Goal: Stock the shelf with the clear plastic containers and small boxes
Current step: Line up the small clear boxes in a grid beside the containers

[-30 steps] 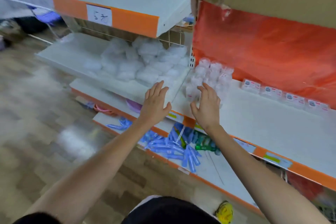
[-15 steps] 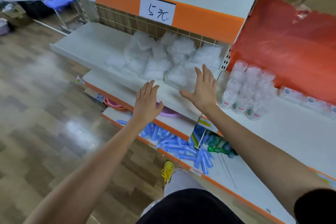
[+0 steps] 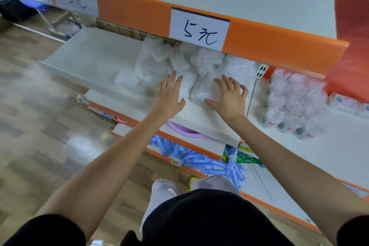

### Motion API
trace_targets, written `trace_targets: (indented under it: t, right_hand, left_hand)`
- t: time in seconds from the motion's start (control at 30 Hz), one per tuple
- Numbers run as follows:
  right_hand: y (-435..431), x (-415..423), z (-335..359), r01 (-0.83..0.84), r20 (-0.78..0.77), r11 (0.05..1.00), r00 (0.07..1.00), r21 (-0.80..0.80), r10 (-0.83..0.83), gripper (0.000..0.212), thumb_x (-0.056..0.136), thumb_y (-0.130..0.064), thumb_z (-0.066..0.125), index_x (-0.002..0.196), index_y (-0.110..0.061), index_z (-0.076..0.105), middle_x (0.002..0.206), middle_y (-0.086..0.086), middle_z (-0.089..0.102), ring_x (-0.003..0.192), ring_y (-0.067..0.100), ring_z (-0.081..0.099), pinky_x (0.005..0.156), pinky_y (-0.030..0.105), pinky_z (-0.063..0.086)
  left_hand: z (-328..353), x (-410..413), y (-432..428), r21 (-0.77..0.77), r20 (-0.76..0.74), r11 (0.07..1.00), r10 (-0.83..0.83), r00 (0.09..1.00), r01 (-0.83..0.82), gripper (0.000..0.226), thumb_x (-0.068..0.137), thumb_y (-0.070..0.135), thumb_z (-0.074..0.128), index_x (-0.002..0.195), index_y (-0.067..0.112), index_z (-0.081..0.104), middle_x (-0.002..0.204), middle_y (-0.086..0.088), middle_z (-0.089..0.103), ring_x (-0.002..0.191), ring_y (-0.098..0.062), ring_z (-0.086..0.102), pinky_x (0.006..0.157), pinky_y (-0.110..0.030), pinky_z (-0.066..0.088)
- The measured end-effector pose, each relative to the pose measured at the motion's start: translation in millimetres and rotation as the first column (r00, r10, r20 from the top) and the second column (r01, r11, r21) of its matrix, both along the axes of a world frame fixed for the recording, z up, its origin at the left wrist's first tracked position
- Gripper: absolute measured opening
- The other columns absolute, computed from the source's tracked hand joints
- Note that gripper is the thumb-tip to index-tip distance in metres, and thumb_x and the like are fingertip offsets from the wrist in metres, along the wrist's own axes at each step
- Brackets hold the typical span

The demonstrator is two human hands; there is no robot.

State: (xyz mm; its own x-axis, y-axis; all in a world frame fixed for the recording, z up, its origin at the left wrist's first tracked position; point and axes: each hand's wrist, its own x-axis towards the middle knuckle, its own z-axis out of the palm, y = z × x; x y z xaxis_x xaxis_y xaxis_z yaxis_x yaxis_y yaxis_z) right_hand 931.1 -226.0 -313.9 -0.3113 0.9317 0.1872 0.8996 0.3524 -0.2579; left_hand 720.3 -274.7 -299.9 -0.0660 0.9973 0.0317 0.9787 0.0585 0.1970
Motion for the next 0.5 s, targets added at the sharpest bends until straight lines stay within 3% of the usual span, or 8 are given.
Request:
trace_targets:
  t: [0.17, 0.3, 0.4, 0.5]
  right_hand:
    - [-11, -12, -10, -0.005, -0.076, 0.986, 0.997, 0.164, 0.018, 0.047, 0.086, -0.036, 0.072, 0.129, -0.021, 0.061, 0.139, 0.003, 0.056, 0.122, 0.030, 0.050, 0.100, 0.043, 0.023]
    - [-18, -22, -11, 0.042, -0.150, 0.978, 0.989, 0.203, -0.012, 0.042, 0.076, -0.021, 0.081, 0.116, -0.020, 0.068, 0.121, 0.004, 0.064, 0.108, 0.027, 0.050, 0.088, 0.037, 0.030]
    - [-22, -32, -10, 0.105, -0.157, 0.977, 0.985, 0.185, -0.076, 0.043, 0.073, -0.018, 0.082, 0.113, -0.017, 0.068, 0.123, 0.009, 0.061, 0.112, 0.025, 0.042, 0.087, 0.038, 0.033]
    - [-28, -41, -12, 0.156, -0.176, 0.982, 0.975, 0.101, -0.137, 0.043, 0.078, -0.026, 0.077, 0.119, -0.018, 0.064, 0.142, 0.012, 0.047, 0.132, 0.031, 0.037, 0.102, 0.043, 0.027]
  left_hand:
    - [-14, -19, 22, -0.050, -0.066, 0.995, -0.095, 0.993, 0.092, 0.077, 0.094, 0.039, 0.053, 0.154, 0.012, 0.013, 0.162, -0.009, 0.006, 0.149, -0.030, 0.006, 0.119, -0.041, 0.009]
    - [-14, -39, 28, -0.014, -0.065, 0.978, -0.206, 0.976, 0.206, 0.072, 0.093, 0.040, 0.058, 0.151, 0.012, 0.026, 0.158, -0.009, 0.022, 0.143, -0.031, 0.021, 0.116, -0.039, 0.016]
    - [-8, -50, 30, 0.042, -0.063, 0.956, -0.288, 0.955, 0.291, 0.065, 0.086, 0.035, 0.070, 0.141, 0.010, 0.045, 0.144, -0.013, 0.042, 0.131, -0.033, 0.037, 0.109, -0.037, 0.022]
    - [-5, -57, 29, 0.056, -0.033, 0.931, -0.358, 0.933, 0.359, 0.059, 0.084, 0.028, 0.073, 0.136, 0.012, 0.049, 0.135, -0.013, 0.044, 0.125, -0.033, 0.040, 0.106, -0.035, 0.026]
